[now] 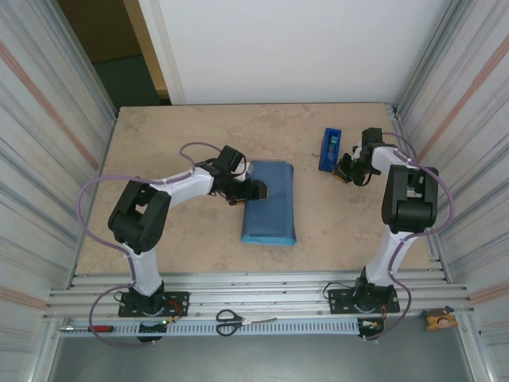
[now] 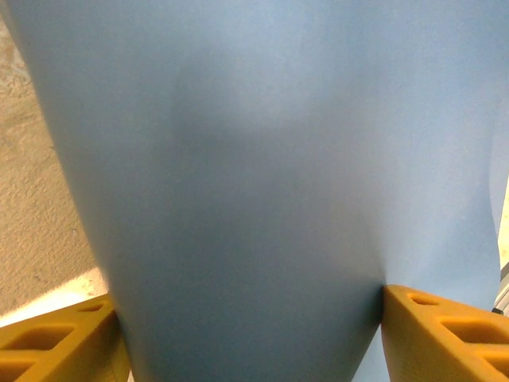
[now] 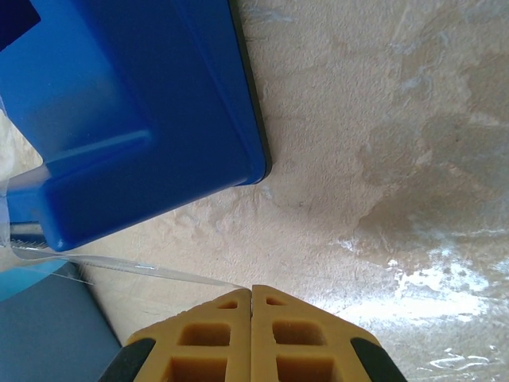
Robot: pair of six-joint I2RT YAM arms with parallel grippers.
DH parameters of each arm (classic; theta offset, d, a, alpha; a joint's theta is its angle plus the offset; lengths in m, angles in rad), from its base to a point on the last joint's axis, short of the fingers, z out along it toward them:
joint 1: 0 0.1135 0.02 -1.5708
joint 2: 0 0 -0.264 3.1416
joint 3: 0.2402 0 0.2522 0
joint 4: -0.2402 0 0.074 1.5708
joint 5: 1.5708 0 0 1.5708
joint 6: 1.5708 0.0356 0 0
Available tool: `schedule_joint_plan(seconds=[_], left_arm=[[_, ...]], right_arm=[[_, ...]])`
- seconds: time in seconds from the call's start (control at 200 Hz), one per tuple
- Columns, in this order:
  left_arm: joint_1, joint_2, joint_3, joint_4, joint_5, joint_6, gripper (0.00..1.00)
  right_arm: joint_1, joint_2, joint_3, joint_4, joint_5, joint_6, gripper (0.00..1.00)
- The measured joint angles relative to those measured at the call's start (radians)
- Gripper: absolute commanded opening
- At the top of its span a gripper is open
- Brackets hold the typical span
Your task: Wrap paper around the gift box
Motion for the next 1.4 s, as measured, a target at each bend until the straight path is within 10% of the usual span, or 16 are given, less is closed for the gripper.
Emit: schedule_joint_plan(seconds=[0.376,0.747,1.398], left_arm=[[0.0,0.0,0.001,-0.001,0.002,0.0,0.75],[0.0,0.0,0.001,-0.001,0.002,0.0,0.75],[0.0,0.007,0.011,-0.013,0.005,0.005,0.75]], right_arm=[[-0.034,0.012,-0.029,-0.085,0.039,-0.023,0.0],[0.002,-0.288,0.003,-0.291,-0.18,-0.124,0.0],[0.334,-0.133,0.215,-0.594,-0.428,-0.355,0.0]])
